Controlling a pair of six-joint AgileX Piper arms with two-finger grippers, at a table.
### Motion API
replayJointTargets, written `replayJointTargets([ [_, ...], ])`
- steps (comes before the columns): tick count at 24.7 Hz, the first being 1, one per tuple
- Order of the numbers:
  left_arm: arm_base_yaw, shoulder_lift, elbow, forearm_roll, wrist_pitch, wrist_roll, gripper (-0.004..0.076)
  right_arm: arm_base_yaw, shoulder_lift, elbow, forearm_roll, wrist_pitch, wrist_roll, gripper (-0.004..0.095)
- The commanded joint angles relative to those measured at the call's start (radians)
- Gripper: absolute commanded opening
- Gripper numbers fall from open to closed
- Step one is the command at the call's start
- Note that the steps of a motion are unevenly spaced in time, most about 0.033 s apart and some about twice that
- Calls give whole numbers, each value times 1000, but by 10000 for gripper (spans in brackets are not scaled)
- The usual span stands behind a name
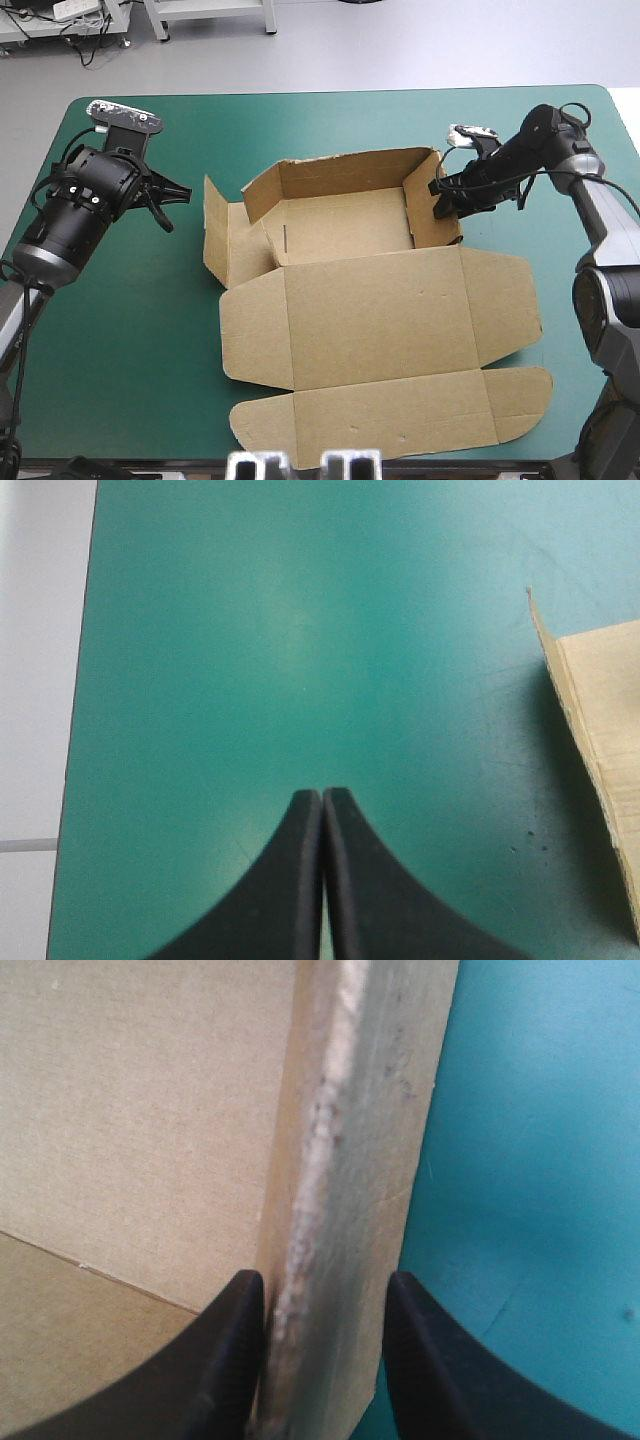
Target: Fold the box
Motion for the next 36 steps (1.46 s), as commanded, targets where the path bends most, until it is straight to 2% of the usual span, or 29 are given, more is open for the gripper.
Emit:
replayJointTargets([
  [1,0,-27,-35,21,-31,2,-10,1,-17,-21,48,-5,-45,269],
  [3,0,-27,-35,16,-33,2,-10,1,-5,-21,55,-7,-49,98],
  [4,0,-27,-35,16,-38,2,-10,1,-4,-21,69,-9,-58,-21],
  [10,13,-24,-35,16,-93,2,-10,0,-54,-21,272,-17,-127,-23],
  [14,125,-22,-35,1,-153,0,-10,-1,-135,-21,296,-17,-149,-23],
  [18,287,-22,-35,-148,-196,11,-10,-25,-230,-21,306,-8,-168,-24],
  [26,564,-16,-35,-733,-298,322,-10,-139,-448,-25,455,26,-228,-24],
  [32,662,23,-35,-1209,-256,627,-10,-194,-571,-86,464,35,-228,-23],
  [36,668,53,-35,-1392,-236,727,-10,-200,-626,-135,462,35,-214,-24],
])
